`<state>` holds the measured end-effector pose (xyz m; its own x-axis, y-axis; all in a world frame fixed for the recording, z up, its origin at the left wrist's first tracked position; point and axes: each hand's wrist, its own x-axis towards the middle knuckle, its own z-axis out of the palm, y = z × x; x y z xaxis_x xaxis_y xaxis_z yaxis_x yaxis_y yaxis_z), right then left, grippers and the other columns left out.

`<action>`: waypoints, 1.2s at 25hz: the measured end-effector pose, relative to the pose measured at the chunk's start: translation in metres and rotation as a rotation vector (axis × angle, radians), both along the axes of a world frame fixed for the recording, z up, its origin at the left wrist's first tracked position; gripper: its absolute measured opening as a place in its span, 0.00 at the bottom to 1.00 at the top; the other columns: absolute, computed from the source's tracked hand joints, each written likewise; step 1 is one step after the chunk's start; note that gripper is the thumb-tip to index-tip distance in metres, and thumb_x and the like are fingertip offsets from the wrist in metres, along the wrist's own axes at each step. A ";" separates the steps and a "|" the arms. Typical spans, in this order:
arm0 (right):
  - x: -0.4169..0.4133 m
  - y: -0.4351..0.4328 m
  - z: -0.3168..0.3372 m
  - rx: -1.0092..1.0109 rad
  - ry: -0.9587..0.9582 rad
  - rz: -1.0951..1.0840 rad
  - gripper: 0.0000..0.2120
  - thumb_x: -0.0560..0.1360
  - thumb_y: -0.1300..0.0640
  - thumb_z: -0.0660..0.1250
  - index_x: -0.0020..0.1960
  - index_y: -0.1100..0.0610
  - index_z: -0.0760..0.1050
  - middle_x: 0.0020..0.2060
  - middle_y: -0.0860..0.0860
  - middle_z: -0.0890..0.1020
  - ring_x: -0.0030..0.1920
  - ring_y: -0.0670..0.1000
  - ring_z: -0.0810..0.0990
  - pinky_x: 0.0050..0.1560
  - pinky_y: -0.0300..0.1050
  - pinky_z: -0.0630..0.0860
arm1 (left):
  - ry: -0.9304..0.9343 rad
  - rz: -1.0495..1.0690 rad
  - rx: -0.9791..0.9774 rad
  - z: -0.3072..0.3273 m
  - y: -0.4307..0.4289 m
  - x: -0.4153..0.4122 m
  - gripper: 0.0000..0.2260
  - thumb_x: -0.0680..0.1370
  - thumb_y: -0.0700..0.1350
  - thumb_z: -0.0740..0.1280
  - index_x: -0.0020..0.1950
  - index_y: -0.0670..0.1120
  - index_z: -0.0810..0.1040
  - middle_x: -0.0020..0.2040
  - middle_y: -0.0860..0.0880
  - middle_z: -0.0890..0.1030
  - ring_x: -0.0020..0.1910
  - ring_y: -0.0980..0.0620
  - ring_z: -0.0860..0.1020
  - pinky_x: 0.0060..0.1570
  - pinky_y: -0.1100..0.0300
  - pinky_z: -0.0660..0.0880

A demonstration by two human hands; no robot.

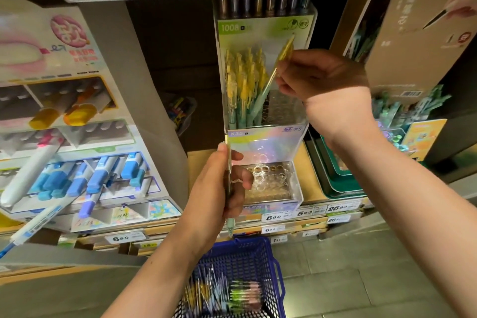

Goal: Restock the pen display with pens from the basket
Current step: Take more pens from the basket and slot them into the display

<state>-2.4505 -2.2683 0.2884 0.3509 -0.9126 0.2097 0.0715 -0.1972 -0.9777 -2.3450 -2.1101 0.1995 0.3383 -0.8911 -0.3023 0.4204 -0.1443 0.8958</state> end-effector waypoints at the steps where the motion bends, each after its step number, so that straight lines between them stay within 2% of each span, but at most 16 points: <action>1: 0.002 0.001 0.000 -0.029 0.027 -0.010 0.04 0.76 0.63 0.72 0.51 0.57 0.83 0.40 0.49 0.87 0.41 0.50 0.87 0.47 0.42 0.83 | 0.054 -0.006 -0.009 -0.001 -0.001 0.000 0.19 0.86 0.56 0.51 0.53 0.42 0.71 0.37 0.45 0.76 0.26 0.52 0.60 0.26 0.61 0.58; 6: 0.006 0.001 -0.006 -0.148 0.193 0.010 0.07 0.75 0.57 0.75 0.46 0.45 0.83 0.40 0.44 0.87 0.43 0.46 0.86 0.52 0.45 0.83 | 0.110 0.027 -0.096 -0.007 0.002 0.000 0.02 0.84 0.44 0.56 0.54 0.48 0.66 0.42 0.43 0.78 0.26 0.52 0.62 0.24 0.62 0.61; 8: 0.009 0.002 -0.013 -0.195 0.307 0.013 0.04 0.74 0.55 0.76 0.47 0.46 0.83 0.38 0.41 0.85 0.42 0.41 0.85 0.51 0.37 0.81 | 0.106 0.038 -0.121 -0.008 0.003 -0.001 0.03 0.84 0.45 0.61 0.54 0.45 0.71 0.45 0.43 0.79 0.27 0.52 0.66 0.25 0.61 0.65; 10: 0.012 0.005 -0.021 -0.262 0.422 -0.005 0.05 0.72 0.52 0.77 0.48 0.49 0.84 0.35 0.37 0.81 0.40 0.38 0.83 0.45 0.27 0.77 | 0.026 0.046 -0.146 -0.008 0.004 -0.002 0.10 0.84 0.48 0.63 0.57 0.42 0.77 0.49 0.44 0.81 0.31 0.51 0.72 0.30 0.59 0.72; 12: 0.013 0.007 -0.027 -0.299 0.479 -0.027 0.06 0.72 0.51 0.77 0.48 0.50 0.85 0.33 0.37 0.80 0.37 0.40 0.82 0.40 0.24 0.73 | -0.073 0.037 -0.168 -0.007 0.006 -0.002 0.13 0.83 0.50 0.63 0.60 0.45 0.81 0.49 0.46 0.82 0.35 0.51 0.75 0.36 0.56 0.76; 14: 0.013 0.008 -0.031 -0.316 0.501 -0.051 0.06 0.73 0.50 0.77 0.47 0.50 0.85 0.33 0.40 0.81 0.36 0.42 0.82 0.39 0.24 0.72 | -0.157 0.026 -0.180 -0.007 0.007 -0.002 0.13 0.84 0.52 0.61 0.63 0.50 0.80 0.48 0.47 0.82 0.35 0.51 0.74 0.36 0.58 0.75; 16: 0.013 0.008 -0.034 -0.339 0.504 -0.057 0.06 0.73 0.50 0.76 0.48 0.50 0.85 0.33 0.41 0.81 0.37 0.42 0.82 0.38 0.24 0.72 | -0.194 0.052 -0.162 -0.008 0.006 0.000 0.12 0.85 0.53 0.60 0.62 0.50 0.78 0.48 0.47 0.82 0.32 0.52 0.72 0.32 0.60 0.71; 20: 0.011 0.009 -0.038 -0.387 0.512 -0.058 0.06 0.73 0.49 0.75 0.48 0.49 0.85 0.34 0.41 0.82 0.37 0.42 0.82 0.40 0.26 0.75 | -0.034 0.119 -0.150 -0.009 0.002 0.000 0.08 0.80 0.46 0.64 0.55 0.44 0.75 0.45 0.43 0.81 0.30 0.51 0.69 0.29 0.59 0.67; 22: 0.011 0.010 -0.040 -0.400 0.528 -0.075 0.05 0.74 0.49 0.75 0.48 0.49 0.85 0.34 0.41 0.82 0.37 0.42 0.82 0.39 0.26 0.74 | -0.021 0.106 -0.167 -0.007 0.001 -0.002 0.07 0.80 0.44 0.64 0.55 0.43 0.76 0.44 0.43 0.80 0.30 0.51 0.70 0.29 0.60 0.68; 26: 0.009 0.012 -0.040 -0.368 0.548 -0.057 0.04 0.75 0.52 0.73 0.48 0.49 0.85 0.39 0.44 0.85 0.40 0.45 0.83 0.45 0.35 0.79 | -0.047 0.106 -0.171 -0.004 -0.001 -0.008 0.07 0.84 0.44 0.64 0.57 0.41 0.77 0.44 0.43 0.80 0.32 0.52 0.71 0.30 0.61 0.70; 28: 0.004 0.015 -0.038 -0.387 0.599 -0.039 0.04 0.76 0.53 0.71 0.46 0.48 0.85 0.37 0.42 0.84 0.40 0.45 0.83 0.44 0.33 0.77 | -0.116 0.105 -0.178 -0.002 -0.001 -0.011 0.12 0.84 0.47 0.63 0.59 0.39 0.77 0.47 0.45 0.83 0.35 0.51 0.74 0.35 0.62 0.74; 30: -0.005 0.018 -0.036 -0.267 0.581 -0.014 0.07 0.77 0.50 0.69 0.43 0.50 0.84 0.33 0.43 0.85 0.37 0.42 0.83 0.42 0.35 0.78 | -0.150 0.099 -0.201 0.002 -0.001 -0.012 0.16 0.81 0.50 0.64 0.62 0.40 0.77 0.50 0.46 0.85 0.38 0.52 0.77 0.38 0.62 0.77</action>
